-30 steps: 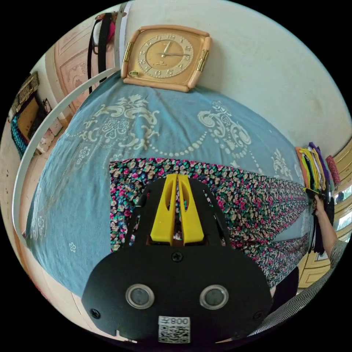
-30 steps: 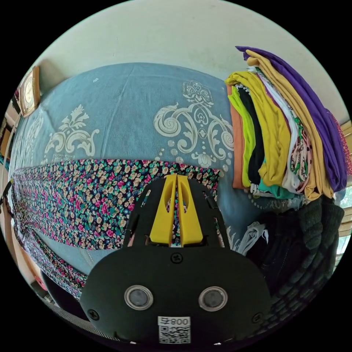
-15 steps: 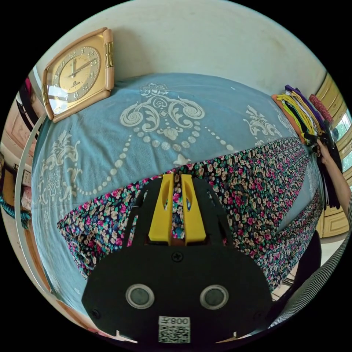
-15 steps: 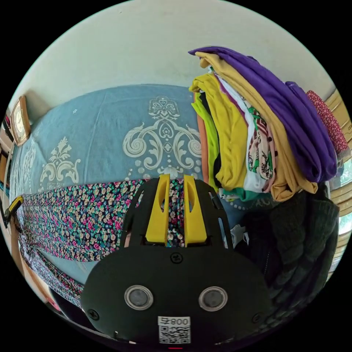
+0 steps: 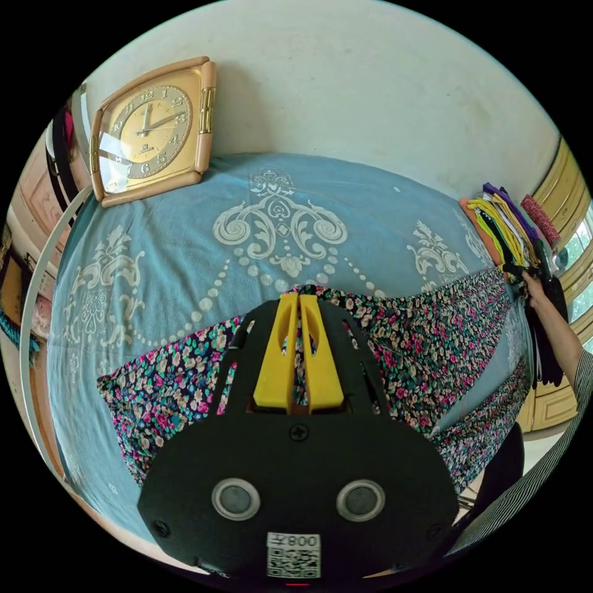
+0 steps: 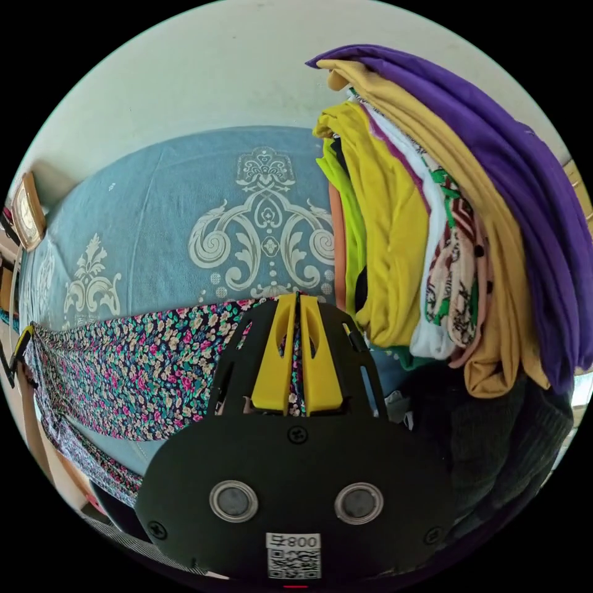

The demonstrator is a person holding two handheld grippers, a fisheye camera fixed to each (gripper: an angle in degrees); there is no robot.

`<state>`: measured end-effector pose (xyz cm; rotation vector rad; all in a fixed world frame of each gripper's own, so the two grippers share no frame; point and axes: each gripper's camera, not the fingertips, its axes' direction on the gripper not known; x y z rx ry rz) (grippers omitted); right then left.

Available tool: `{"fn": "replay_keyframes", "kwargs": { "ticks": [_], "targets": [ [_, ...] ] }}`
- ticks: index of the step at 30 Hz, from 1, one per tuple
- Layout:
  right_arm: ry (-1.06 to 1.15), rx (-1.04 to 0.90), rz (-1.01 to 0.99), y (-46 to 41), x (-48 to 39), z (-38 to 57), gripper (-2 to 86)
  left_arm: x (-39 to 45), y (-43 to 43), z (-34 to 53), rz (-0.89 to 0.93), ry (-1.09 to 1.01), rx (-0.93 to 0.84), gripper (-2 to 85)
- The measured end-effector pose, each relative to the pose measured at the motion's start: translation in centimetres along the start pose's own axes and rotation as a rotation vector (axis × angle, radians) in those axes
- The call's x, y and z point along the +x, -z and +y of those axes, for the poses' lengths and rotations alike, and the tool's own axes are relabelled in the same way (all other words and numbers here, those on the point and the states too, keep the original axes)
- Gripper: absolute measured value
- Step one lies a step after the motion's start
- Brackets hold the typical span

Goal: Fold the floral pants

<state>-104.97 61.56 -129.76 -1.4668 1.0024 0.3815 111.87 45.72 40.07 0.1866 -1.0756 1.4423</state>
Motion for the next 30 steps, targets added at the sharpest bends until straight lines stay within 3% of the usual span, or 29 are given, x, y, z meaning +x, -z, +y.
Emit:
{"fn": "replay_keyframes", "kwargs": {
  "ticks": [4, 7, 11, 15, 19, 25, 30],
  "targets": [
    [0.011, -0.067, 0.01, -0.9, 0.4, -0.6, 2.7, 0.4, -1.7, -0.1, -0.016, 0.026, -0.084, 2.1],
    [0.024, 0.011, 0.044, 1.5, 0.8, 0.6, 4.0, 0.5, 0.0, 0.8, 0.039, 0.042, -0.012, 4.2],
    [0.082, 0.024, 0.046, 4.1, 1.0, 4.4, 6.6, 2.1, 2.6, 3.3, 0.188, -0.007, 0.025, 6.9],
    [0.11, -0.021, 0.089, 3.8, 1.0, 7.8, 7.1, 5.8, 2.7, 6.9, 0.284, -0.095, -0.073, 6.9],
    [0.099, -0.141, 0.091, 0.5, 2.0, 8.9, 4.9, 8.0, 0.7, 8.7, 0.233, -0.122, -0.216, 3.6],
    [0.103, -0.145, 0.126, 3.0, 3.7, 7.9, 1.4, 8.8, 2.6, 8.8, 0.243, -0.1, -0.146, 1.0],
    [0.1, -0.216, 0.136, 1.4, 4.4, 7.3, 1.8, 9.3, 2.2, 9.6, 0.3, -0.036, -0.213, 2.3]
  ]
}}
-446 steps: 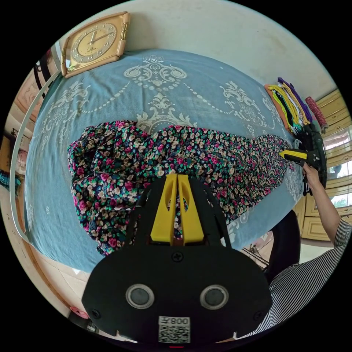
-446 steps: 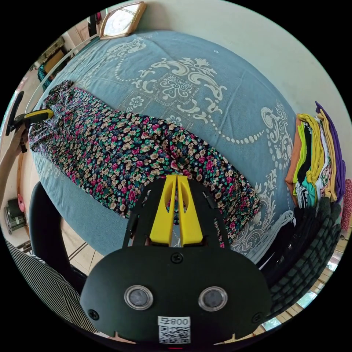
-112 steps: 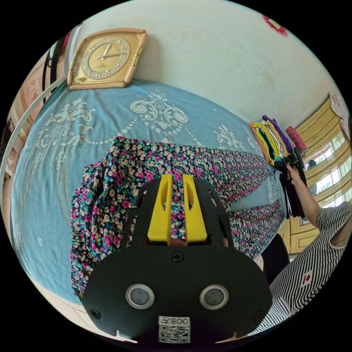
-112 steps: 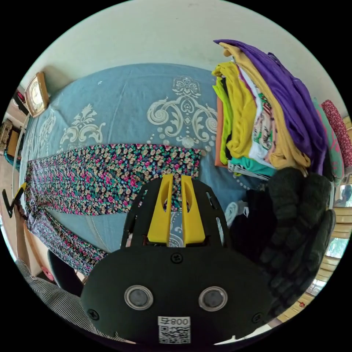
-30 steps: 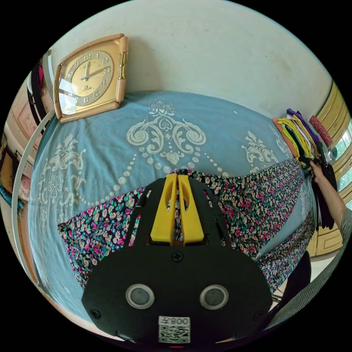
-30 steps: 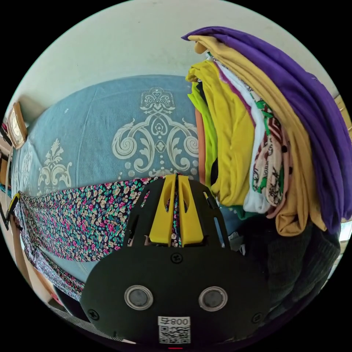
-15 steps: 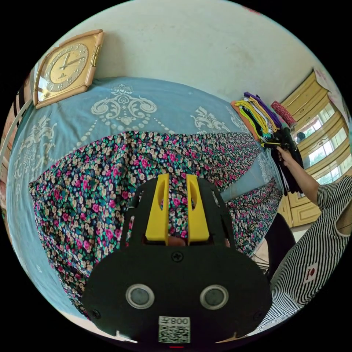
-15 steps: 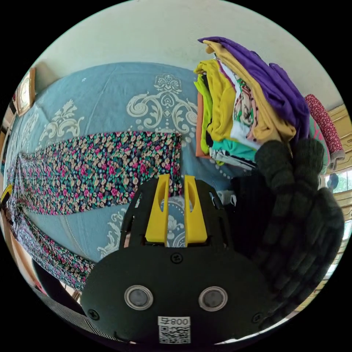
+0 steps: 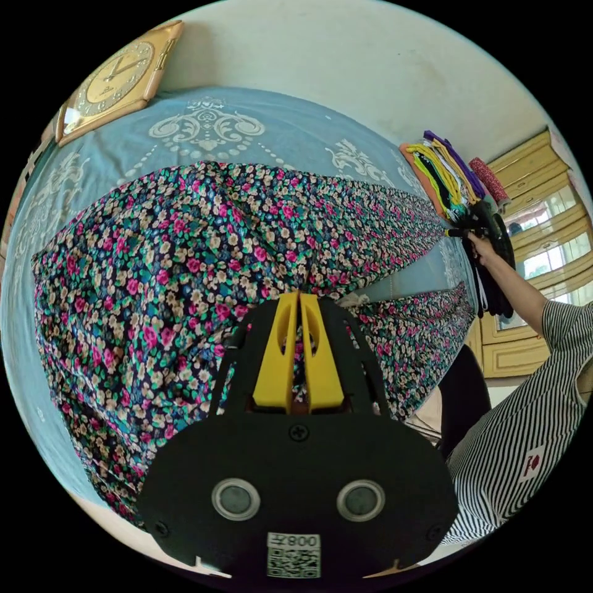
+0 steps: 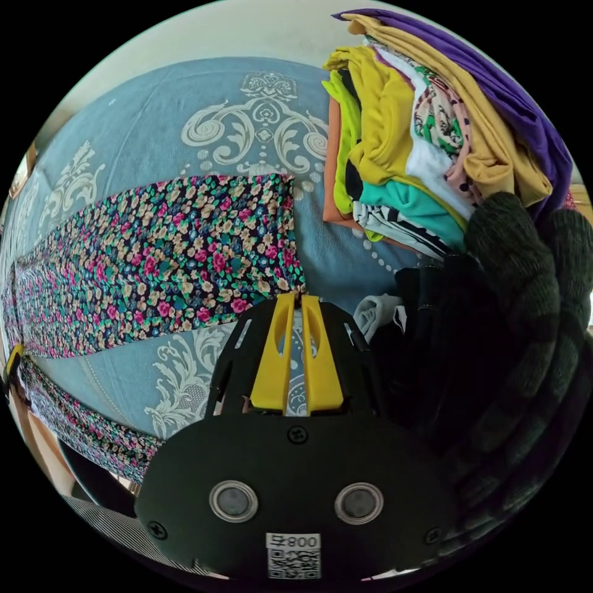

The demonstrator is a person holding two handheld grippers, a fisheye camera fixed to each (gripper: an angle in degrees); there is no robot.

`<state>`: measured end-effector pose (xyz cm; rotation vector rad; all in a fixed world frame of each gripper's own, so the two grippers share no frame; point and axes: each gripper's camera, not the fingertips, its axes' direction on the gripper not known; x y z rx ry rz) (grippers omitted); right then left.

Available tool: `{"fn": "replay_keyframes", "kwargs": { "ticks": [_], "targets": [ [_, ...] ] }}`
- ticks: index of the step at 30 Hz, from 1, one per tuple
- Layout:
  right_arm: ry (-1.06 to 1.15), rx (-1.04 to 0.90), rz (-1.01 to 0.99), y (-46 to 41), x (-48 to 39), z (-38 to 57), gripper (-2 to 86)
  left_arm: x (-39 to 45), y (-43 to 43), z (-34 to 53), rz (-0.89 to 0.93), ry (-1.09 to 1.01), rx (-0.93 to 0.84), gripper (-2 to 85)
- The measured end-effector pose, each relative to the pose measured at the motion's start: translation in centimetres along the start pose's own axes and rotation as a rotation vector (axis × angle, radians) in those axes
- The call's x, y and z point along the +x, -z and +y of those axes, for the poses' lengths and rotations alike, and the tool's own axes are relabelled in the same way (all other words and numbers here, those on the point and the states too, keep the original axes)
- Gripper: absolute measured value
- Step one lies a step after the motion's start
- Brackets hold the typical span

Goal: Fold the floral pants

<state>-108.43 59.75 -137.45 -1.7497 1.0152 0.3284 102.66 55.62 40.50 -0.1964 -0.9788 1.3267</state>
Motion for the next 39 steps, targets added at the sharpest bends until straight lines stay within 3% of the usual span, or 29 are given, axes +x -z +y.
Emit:
{"fn": "replay_keyframes", "kwargs": {
  "ticks": [4, 12, 15, 23, 30, 39],
  "targets": [
    [-0.037, 0.089, -0.022, 3.2, 1.2, 1.0, 3.6, 1.8, 2.5, 1.6, -0.003, -0.024, 0.071, 4.6],
    [0.028, 0.112, 0.005, 7.8, 2.2, 9.9, 5.7, 8.5, 0.4, 2.6, -0.001, -0.19, -0.059, 7.4],
    [0.064, 0.078, -0.096, 8.6, 2.6, 14.2, 6.4, 10.3, -0.7, 2.0, -0.018, -0.22, -0.085, 7.4],
    [0.076, -0.117, -0.075, 2.1, 2.4, 18.1, 5.1, 13.1, -2.2, 1.4, -0.107, -0.215, -0.145, 1.7],
    [-0.002, -0.077, -0.128, 3.7, 4.9, 18.1, 1.8, 14.6, -0.3, 2.5, -0.106, -0.141, -0.034, 1.5],
    [-0.003, 0.015, -0.04, 8.0, 4.5, 18.6, 7.4, 18.1, 1.5, 2.4, -0.141, -0.209, 0.055, 6.4]
  ]
}}
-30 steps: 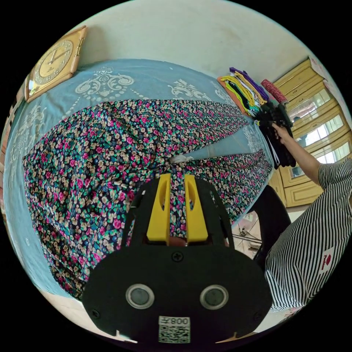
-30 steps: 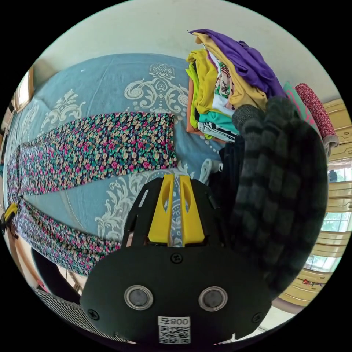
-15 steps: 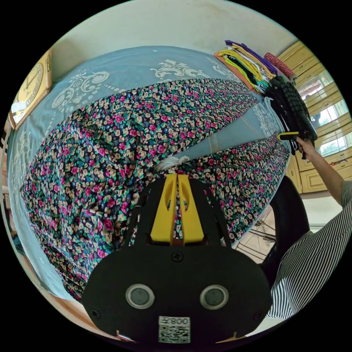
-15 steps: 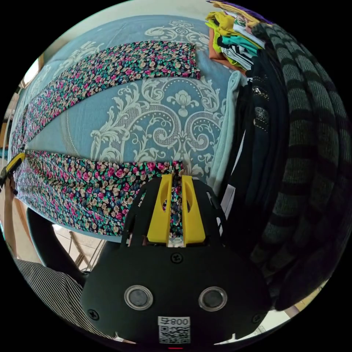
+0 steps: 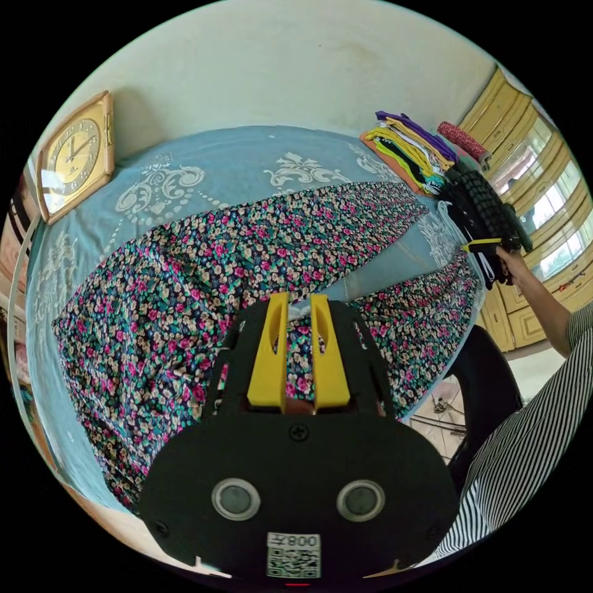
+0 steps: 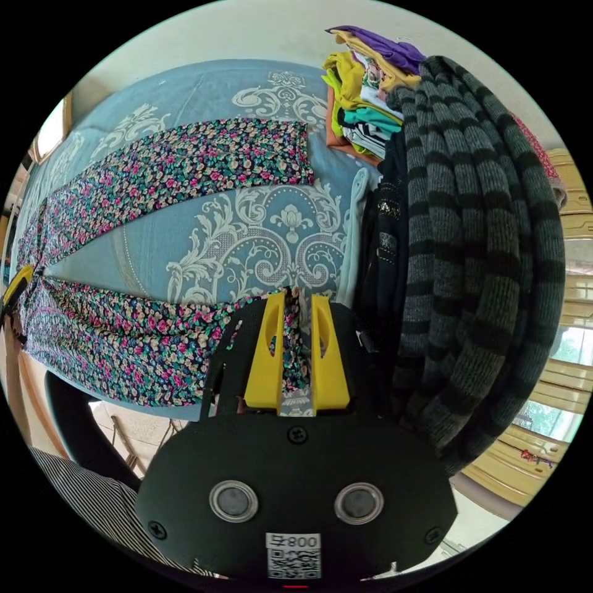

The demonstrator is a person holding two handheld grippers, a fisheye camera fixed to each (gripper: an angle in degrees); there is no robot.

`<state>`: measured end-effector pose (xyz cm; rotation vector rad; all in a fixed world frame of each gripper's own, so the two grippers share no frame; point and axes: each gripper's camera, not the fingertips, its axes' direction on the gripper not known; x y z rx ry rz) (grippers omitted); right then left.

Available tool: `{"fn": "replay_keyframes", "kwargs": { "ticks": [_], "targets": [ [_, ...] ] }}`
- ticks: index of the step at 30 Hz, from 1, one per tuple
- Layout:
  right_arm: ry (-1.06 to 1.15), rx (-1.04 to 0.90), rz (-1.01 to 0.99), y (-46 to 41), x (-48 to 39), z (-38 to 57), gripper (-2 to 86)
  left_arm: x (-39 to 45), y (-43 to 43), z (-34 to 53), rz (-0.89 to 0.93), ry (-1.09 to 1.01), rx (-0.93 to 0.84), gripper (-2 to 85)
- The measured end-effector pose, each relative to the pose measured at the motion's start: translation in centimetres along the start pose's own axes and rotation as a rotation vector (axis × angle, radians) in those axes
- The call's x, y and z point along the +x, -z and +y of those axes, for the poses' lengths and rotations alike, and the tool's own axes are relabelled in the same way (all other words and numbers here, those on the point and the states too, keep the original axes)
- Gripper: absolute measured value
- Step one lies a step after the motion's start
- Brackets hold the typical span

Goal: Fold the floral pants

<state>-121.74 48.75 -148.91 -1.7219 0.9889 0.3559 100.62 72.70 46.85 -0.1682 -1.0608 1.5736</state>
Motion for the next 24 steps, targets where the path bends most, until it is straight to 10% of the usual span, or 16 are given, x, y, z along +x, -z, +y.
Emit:
{"fn": "replay_keyframes", "kwargs": {
  "ticks": [13, 24],
  "targets": [
    [0.092, -0.102, 0.023, -0.4, 0.3, -2.6, 5.6, 1.8, -2.0, -1.4, -0.064, -0.044, -0.127, 5.7],
    [0.081, -0.074, 0.05, 1.3, 1.4, 3.4, 5.9, 9.3, -2.3, -0.6, 0.29, -0.161, -0.117, 4.6]
  ]
}}
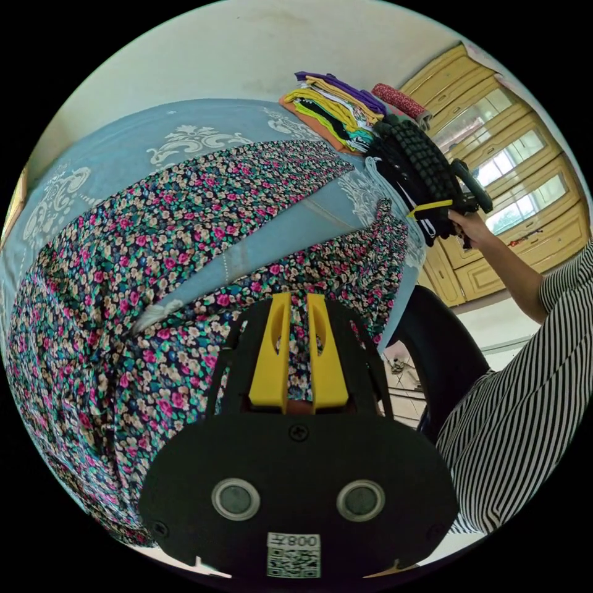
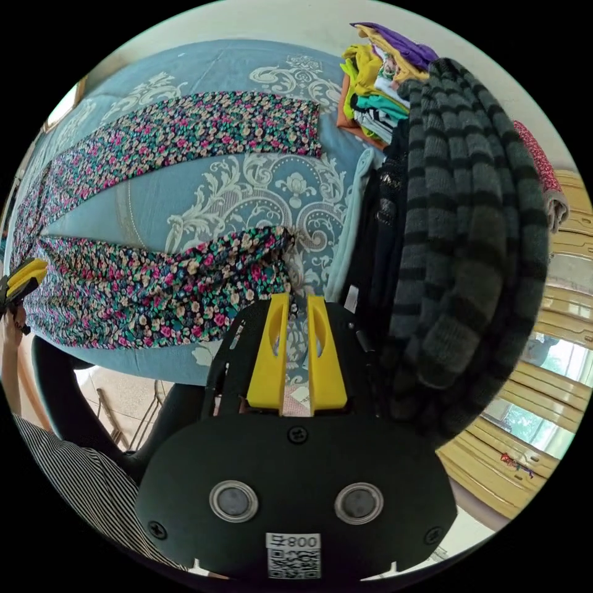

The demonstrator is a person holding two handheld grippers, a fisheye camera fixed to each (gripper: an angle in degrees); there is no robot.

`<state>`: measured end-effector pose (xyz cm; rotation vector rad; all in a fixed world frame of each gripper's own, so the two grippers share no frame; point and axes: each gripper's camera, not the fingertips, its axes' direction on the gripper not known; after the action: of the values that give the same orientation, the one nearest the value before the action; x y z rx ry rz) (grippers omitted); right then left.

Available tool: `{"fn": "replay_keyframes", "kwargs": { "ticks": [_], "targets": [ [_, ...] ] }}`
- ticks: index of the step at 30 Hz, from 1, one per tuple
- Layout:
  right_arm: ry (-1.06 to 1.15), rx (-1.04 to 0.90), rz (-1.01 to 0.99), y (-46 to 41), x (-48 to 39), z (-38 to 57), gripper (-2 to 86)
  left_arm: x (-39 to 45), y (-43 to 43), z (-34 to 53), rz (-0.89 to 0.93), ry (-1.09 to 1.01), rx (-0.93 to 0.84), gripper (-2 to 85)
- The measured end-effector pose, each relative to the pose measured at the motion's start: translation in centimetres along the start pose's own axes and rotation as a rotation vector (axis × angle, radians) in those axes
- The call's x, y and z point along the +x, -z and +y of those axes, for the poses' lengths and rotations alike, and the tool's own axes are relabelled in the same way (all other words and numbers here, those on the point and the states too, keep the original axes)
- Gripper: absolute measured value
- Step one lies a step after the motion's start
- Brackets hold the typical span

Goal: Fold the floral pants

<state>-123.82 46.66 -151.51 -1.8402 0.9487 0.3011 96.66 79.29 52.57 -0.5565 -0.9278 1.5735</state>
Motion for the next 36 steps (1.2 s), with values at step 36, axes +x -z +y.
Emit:
{"fn": "replay_keyframes", "kwargs": {
  "ticks": [36],
  "targets": [
    [-0.155, 0.1, -0.211, -1.0, 6.8, 8.4, 2.8, -1.1, 4.8, -2.0, -0.344, 0.091, -0.054, 6.1]
  ]
}}
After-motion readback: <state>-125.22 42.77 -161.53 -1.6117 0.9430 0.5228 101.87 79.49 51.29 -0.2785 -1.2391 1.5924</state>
